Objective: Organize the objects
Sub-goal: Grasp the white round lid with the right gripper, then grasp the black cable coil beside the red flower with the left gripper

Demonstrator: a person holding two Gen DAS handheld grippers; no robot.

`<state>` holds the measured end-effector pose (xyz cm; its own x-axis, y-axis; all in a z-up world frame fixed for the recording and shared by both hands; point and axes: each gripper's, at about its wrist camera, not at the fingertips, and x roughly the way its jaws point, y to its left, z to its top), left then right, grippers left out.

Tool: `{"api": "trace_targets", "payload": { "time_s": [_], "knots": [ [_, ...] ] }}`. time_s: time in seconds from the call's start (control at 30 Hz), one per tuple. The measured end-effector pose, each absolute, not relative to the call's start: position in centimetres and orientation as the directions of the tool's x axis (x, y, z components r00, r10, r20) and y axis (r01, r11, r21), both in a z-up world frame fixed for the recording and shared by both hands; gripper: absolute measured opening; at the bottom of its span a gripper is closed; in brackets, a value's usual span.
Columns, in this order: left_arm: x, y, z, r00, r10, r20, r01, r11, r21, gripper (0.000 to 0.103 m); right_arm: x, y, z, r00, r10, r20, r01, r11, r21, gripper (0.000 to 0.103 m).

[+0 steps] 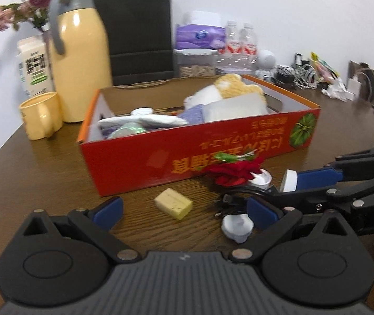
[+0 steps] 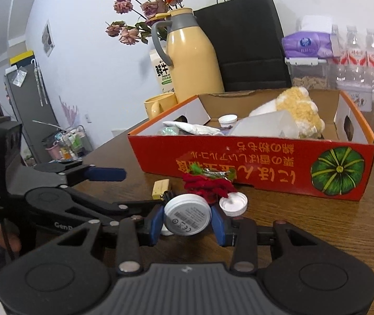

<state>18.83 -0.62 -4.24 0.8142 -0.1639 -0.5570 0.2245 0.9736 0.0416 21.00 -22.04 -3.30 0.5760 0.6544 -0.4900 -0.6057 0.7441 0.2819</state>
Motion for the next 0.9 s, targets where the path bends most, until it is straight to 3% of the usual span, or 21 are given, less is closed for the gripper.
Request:
{"api": "trace_targets", "payload": {
  "time_s": [0.13, 0.23, 0.4, 0.7, 0.73, 0.8, 0.87, 0.9],
  "knots": [
    [18.9, -2.1, -4.5, 0.814, -0.184, -0.551, 0.295, 0.948, 0.119, 0.098, 21.9, -23.4, -3.6, 0.525, 0.698, -0.487, -0.613, 0.707, 0.353, 0.038],
    [19.0, -3.2, -4.7, 0.815, -0.2, -0.544, 0.346, 0.921, 0.18, 0.086, 22.4, -24.0, -3.9, 0.5, 0.716, -0.488, -0.614, 0.69, 0.383, 0.038],
    [19.3, -3.8, -5.0, 0.782, -0.279, -0.557, 0.437, 0.883, 0.171, 0.046, 22.8, -24.3, -4.2, 0.48, 0.723, -0.497, -0.615, 0.682, 0.397, 0.038],
    [21.3, -2.8, -5.2, 0.731, -0.35, -0.585, 0.482, 0.872, 0.08, 0.048, 23.2, -24.6, -4.3, 0.476, 0.719, -0.506, -0.604, 0.686, 0.406, 0.038],
    [21.3, -2.8, -5.1, 0.728, -0.364, -0.582, 0.49, 0.869, 0.07, 0.045, 23.2, -24.6, -4.4, 0.479, 0.715, -0.509, -0.6, 0.69, 0.404, 0.038],
    [21.0, -3.1, -5.1, 0.72, -0.388, -0.576, 0.517, 0.853, 0.071, 0.026, 23.2, -24.6, -4.4, 0.474, 0.718, -0.509, -0.603, 0.686, 0.406, 0.038],
    [20.3, -3.8, -5.3, 0.742, -0.365, -0.562, 0.513, 0.849, 0.126, 0.025, 23.2, -24.5, -4.5, 0.475, 0.716, -0.511, -0.605, 0.688, 0.401, 0.038],
    [20.1, -4.1, -5.4, 0.753, -0.347, -0.559, 0.503, 0.851, 0.15, 0.018, 23.2, -24.5, -4.5, 0.479, 0.713, -0.513, -0.601, 0.692, 0.4, 0.038]
  ]
}}
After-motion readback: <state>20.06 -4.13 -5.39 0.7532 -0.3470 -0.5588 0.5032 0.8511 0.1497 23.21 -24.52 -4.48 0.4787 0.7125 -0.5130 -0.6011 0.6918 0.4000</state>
